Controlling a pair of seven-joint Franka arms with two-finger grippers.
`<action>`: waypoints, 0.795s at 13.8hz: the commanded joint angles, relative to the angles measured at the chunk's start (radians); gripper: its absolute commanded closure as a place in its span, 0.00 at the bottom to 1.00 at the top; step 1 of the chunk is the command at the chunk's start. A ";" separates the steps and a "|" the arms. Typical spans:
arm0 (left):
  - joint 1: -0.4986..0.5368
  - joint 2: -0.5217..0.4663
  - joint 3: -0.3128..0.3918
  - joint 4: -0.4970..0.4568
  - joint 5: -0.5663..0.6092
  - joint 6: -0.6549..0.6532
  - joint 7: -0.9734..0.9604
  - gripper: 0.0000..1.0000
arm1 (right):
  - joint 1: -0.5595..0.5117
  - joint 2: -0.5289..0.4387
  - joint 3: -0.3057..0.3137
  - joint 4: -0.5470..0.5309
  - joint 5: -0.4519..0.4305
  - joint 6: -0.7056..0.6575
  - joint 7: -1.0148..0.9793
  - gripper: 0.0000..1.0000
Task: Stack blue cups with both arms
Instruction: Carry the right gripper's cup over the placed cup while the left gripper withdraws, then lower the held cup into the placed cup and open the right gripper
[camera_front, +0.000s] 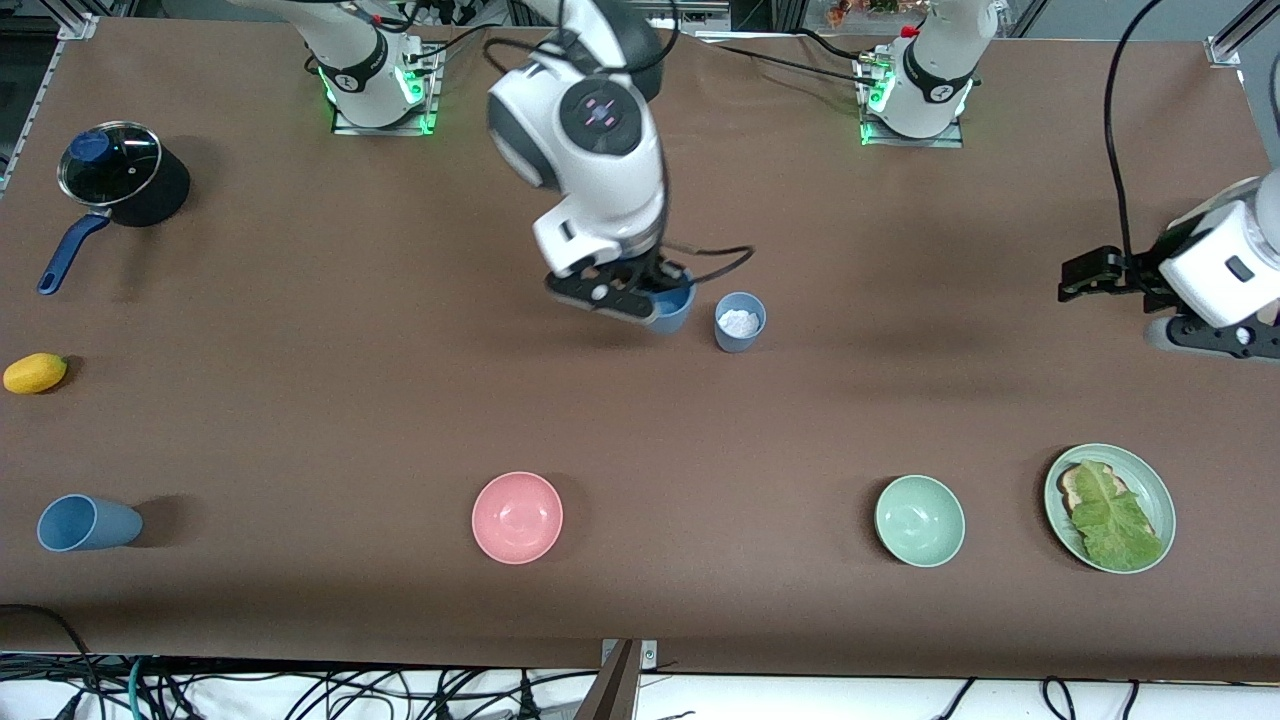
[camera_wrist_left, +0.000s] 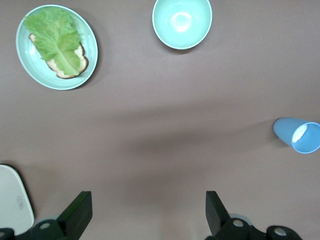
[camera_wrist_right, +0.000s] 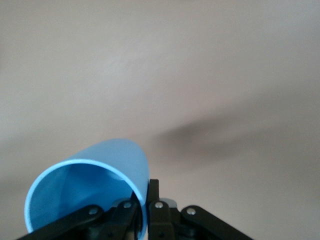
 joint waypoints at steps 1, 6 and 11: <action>-0.119 -0.077 0.173 -0.079 -0.068 0.066 0.028 0.00 | 0.102 0.066 -0.009 0.049 0.004 0.066 0.166 1.00; -0.225 -0.183 0.276 -0.196 -0.082 0.126 0.025 0.00 | 0.176 0.124 -0.029 0.049 -0.062 0.115 0.253 1.00; -0.225 -0.249 0.288 -0.288 -0.082 0.189 0.025 0.00 | 0.171 0.137 -0.046 0.088 -0.062 0.121 0.225 1.00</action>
